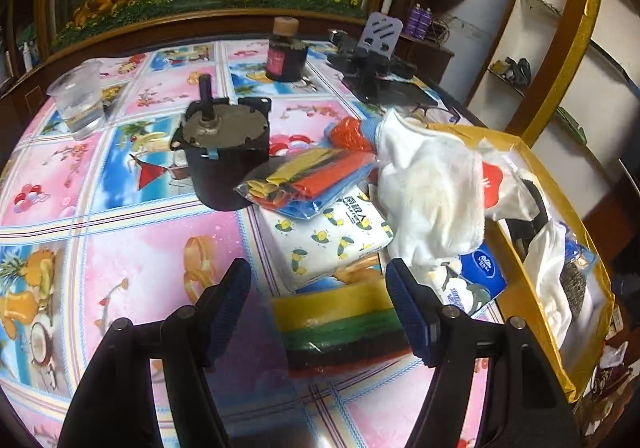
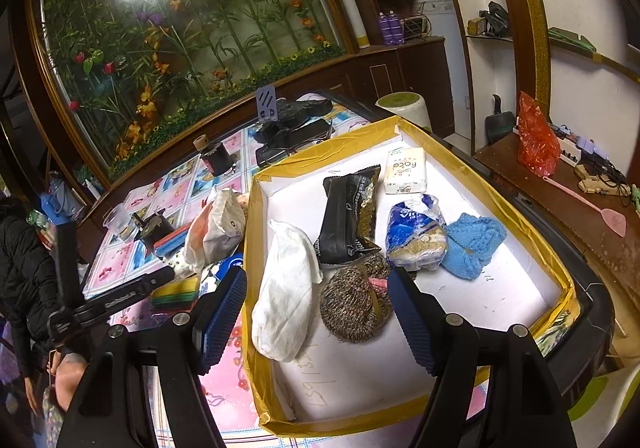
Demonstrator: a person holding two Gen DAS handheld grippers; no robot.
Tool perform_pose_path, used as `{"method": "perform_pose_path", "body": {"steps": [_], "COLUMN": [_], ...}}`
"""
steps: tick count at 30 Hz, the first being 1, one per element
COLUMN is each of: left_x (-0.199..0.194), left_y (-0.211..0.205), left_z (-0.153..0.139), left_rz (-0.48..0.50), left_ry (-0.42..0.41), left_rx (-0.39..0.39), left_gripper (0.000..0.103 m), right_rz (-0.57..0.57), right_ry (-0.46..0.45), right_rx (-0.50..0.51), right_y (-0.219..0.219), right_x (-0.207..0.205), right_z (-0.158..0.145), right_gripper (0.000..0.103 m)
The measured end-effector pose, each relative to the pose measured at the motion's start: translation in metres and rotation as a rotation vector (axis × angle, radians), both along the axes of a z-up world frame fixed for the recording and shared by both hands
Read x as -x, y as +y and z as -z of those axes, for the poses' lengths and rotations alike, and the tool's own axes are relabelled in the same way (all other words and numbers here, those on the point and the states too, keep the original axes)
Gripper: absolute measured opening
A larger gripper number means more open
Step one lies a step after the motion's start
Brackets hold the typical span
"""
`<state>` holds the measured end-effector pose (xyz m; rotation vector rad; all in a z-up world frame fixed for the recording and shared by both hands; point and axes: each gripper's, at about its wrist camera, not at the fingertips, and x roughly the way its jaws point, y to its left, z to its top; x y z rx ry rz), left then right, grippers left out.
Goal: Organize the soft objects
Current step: 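Grasp the yellow-green sponge stack with the left gripper, then grasp the blue-and-white tissue box with the right gripper while the left holds the sponges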
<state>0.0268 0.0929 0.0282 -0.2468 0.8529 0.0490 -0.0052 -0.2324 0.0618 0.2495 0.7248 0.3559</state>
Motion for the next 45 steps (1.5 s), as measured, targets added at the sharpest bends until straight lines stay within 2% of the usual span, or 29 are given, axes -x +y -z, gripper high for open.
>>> {"method": "perform_pose_path", "body": {"steps": [6, 7, 8, 13, 15, 20, 24, 25, 26, 29, 33, 35, 39, 43, 45], "left_x": [-0.002, 0.0, 0.003, 0.037, 0.049, 0.039, 0.026, 0.027, 0.026, 0.027, 0.026, 0.023, 0.023, 0.023, 0.024], "left_y": [0.001, -0.001, -0.005, -0.04, -0.049, -0.037, -0.044, -0.048, -0.051, -0.048, -0.027, -0.017, -0.009, -0.004, -0.005], "left_z": [0.012, 0.012, 0.012, 0.014, 0.014, 0.014, 0.015, 0.015, 0.015, 0.013, 0.01, 0.01, 0.01, 0.011, 0.011], "left_rz": [0.056, 0.074, 0.107, 0.283, 0.325, 0.264, 0.265, 0.268, 0.271, 0.256, 0.176, 0.136, 0.091, 0.07, 0.071], "left_ry": [0.063, 0.07, 0.076, 0.093, 0.083, 0.079, 0.079, 0.073, 0.068, 0.064, 0.065, 0.069, 0.079, 0.086, 0.087], "left_rx": [0.078, 0.081, 0.078, -0.046, -0.078, -0.037, -0.087, -0.101, -0.118, -0.125, -0.1, -0.095, -0.106, -0.118, -0.125], "left_gripper": [0.069, 0.07, 0.076, 0.087, 0.088, 0.087, 0.087, 0.075, 0.058, 0.047, 0.044, 0.044, 0.044, 0.044, 0.044], "right_rz": [-0.006, -0.006, -0.006, -0.016, -0.017, -0.036, -0.073, -0.087, -0.102, -0.161, -0.257, -0.322, -0.374, -0.384, -0.388], "right_ry": [-0.008, -0.01, -0.012, -0.025, -0.023, -0.006, 0.0, 0.001, 0.005, 0.026, 0.053, 0.096, 0.175, 0.222, 0.239], "right_rx": [-0.007, -0.009, -0.012, -0.013, -0.015, -0.027, -0.01, -0.006, -0.004, -0.002, 0.01, 0.007, 0.037, 0.123, 0.198], "right_y": [-0.002, -0.003, -0.004, -0.003, -0.002, 0.006, 0.02, 0.026, 0.03, 0.049, 0.082, 0.104, 0.139, 0.169, 0.184], "right_x": [0.007, 0.009, 0.009, 0.013, 0.012, 0.008, 0.008, 0.007, 0.007, 0.004, -0.003, -0.013, -0.041, -0.071, -0.087], "right_z": [-0.002, -0.003, -0.004, -0.007, -0.006, -0.003, -0.002, -0.001, -0.001, -0.001, -0.001, 0.002, 0.013, 0.027, 0.036], "right_gripper": [0.077, 0.077, 0.077, 0.079, 0.079, 0.079, 0.079, 0.079, 0.079, 0.079, 0.081, 0.081, 0.081, 0.081, 0.081]}}
